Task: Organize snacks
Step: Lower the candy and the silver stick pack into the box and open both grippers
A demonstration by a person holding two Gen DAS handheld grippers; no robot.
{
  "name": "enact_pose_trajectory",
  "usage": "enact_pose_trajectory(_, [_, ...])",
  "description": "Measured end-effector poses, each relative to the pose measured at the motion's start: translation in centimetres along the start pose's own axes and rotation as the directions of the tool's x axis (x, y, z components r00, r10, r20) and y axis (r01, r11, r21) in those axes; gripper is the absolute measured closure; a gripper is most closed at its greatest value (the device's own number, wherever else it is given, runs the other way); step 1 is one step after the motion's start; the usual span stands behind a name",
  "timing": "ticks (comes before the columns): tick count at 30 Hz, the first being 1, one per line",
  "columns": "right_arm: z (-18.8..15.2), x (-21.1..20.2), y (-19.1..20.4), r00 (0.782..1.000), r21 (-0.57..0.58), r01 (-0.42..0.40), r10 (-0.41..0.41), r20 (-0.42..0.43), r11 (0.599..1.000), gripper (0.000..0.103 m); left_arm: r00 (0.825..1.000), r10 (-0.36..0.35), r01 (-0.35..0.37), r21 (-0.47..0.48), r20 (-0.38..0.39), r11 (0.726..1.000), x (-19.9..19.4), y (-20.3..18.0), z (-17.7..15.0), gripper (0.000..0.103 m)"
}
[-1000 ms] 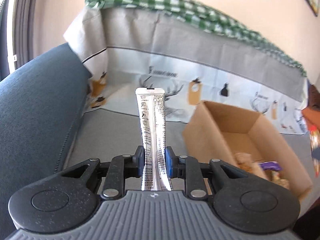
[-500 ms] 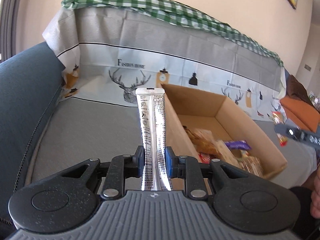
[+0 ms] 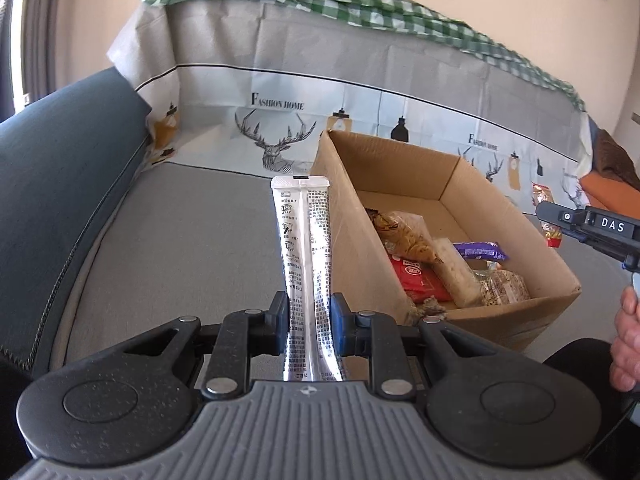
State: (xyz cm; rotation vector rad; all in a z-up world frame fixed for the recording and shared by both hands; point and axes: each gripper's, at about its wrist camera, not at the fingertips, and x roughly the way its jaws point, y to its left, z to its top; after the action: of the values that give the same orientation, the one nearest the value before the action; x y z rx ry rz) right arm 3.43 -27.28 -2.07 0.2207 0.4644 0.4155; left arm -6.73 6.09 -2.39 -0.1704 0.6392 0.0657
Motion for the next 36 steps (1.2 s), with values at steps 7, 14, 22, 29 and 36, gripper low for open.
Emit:
enact_pose_trajectory(7, [-0.1, 0.0, 0.4, 0.999, -0.027, -0.050, 0.051, 0.020, 0.998, 0.084, 1.000, -0.002, 0.001, 0.033, 0.028, 0.999, -1.3, -3.2, 2.3, 0.079])
enact_pose_trajectory(14, [0.0, 0.0, -0.5, 0.996, 0.011, -0.076, 0.076, 0.044, 0.997, 0.085, 0.997, -0.028, 0.023, 0.074, 0.077, 0.997, -2.2, -6.6, 5.3, 0.079])
enact_pose_trajectory(22, [0.0, 0.3, -0.7, 0.996, 0.021, -0.072, 0.071, 0.047, 0.997, 0.084, 0.988, -0.085, 0.071, 0.110, 0.129, 0.991, -1.6, -9.7, 8.5, 0.079])
enact_pose_trajectory(29, [0.0, 0.7, -0.4, 0.998, 0.008, -0.061, 0.061, 0.027, 0.998, 0.084, 0.982, -0.128, 0.114, 0.106, 0.138, 0.988, 0.1, -11.0, 9.1, 0.079])
enact_pose_trajectory(36, [0.3, 1.4, -1.1, 1.000, 0.040, -0.020, 0.019, 0.024, 0.999, 0.085, 0.980, -0.160, 0.145, 0.122, 0.120, 0.982, 2.5, -11.5, 9.0, 0.079])
